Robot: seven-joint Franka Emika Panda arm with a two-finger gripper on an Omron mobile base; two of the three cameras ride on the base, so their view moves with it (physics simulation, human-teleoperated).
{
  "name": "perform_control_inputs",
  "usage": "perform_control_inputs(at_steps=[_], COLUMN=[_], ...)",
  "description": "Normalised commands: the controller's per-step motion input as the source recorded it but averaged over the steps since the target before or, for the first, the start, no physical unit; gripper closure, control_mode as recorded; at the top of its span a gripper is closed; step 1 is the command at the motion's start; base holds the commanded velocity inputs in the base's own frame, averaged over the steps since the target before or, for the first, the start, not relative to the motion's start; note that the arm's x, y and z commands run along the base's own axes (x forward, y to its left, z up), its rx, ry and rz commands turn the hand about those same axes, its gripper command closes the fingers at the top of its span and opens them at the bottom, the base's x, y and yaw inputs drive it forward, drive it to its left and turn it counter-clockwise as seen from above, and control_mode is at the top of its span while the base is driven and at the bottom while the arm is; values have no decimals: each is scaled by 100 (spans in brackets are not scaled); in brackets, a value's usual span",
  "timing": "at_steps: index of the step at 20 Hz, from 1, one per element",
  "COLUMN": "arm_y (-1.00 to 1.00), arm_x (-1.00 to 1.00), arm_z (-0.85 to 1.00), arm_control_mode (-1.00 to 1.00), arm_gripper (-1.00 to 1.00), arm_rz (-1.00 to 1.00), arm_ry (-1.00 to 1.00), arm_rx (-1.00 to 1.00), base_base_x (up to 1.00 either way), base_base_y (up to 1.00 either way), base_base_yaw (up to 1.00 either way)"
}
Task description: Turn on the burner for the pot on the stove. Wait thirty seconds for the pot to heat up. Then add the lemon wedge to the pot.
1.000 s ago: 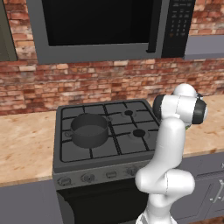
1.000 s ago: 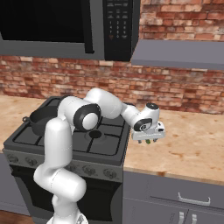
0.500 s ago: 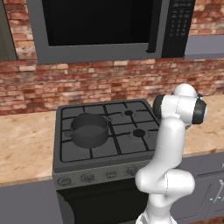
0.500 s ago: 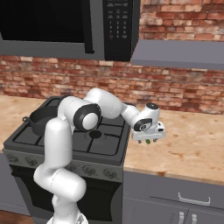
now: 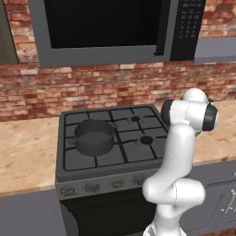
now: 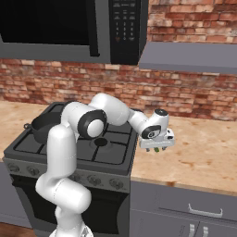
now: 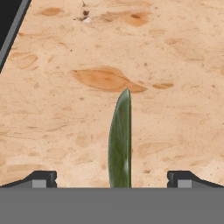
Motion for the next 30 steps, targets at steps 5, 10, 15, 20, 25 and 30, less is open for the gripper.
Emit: perform_control_inputs(at_steps=[5,10,15,20,25,30], arm_y=[0,0,0,0,0,0], arm_x=[0,0,0,0,0,0], arm_z=[0,0,0,0,0,0], arm_control_mode=[-100,-100,-100,-100,-100,-100], arm_gripper=[-100,-100,-100,-100,-100,-100], arm_rz=[0,0,0,0,0,0], arm_ry=[0,0,0,0,0,0], arm_rx=[0,0,0,0,0,0], base_base_x=[0,0,0,0,0,0], base_base_y=[0,0,0,0,0,0], base_base_yaw=[0,0,0,0,0,0])
